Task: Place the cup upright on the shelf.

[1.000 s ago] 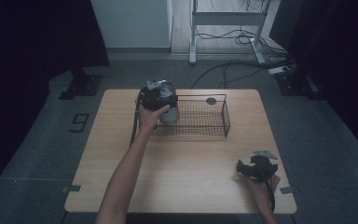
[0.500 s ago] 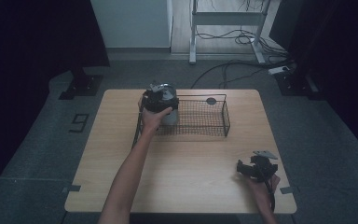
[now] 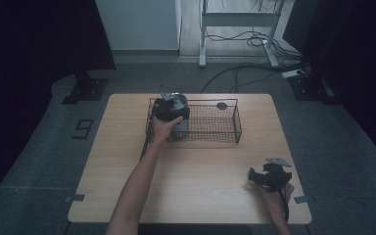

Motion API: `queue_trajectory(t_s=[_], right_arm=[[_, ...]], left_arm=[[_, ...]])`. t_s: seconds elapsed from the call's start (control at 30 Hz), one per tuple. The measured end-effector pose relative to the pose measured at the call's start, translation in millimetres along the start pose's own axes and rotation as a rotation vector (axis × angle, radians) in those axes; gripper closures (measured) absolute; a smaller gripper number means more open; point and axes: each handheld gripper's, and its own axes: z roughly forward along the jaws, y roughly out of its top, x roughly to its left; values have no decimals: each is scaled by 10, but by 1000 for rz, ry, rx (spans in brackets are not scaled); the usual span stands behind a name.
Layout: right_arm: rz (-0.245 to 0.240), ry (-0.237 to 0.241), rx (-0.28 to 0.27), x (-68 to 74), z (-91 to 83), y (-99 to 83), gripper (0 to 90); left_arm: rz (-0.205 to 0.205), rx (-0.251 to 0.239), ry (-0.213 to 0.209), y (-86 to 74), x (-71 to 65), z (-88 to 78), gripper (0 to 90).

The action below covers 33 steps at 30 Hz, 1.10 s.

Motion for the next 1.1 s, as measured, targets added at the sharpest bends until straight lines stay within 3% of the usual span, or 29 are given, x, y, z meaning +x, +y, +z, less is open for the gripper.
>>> queue_trajectory(t_s=[0.27,0.37,0.57,0.63,0.8,0.9,1.1], right_arm=[[1,0,1,1,-1,0,8],[1,0,1,1,-1,0,7],[1,0,1,1,-1,0,8],[0,0,0,1,0,0,8],[1,0,1,1,0,0,7],[1,0,1,1,-1,0,7],[1,0,1,1,-1,0,8]], left_arm=[[33,1,12,-43,-45,21,34],[70,5,1,-69,-59,5,32],[76,20,3,-69,-48,-18,15],[70,4,-9,-56,-49,-41,4],[49,-72,-47,35,-32,-209,3],[56,-85,-51,59,-16,-329,3],[120,-91,-52,39,-36,-637,0]])
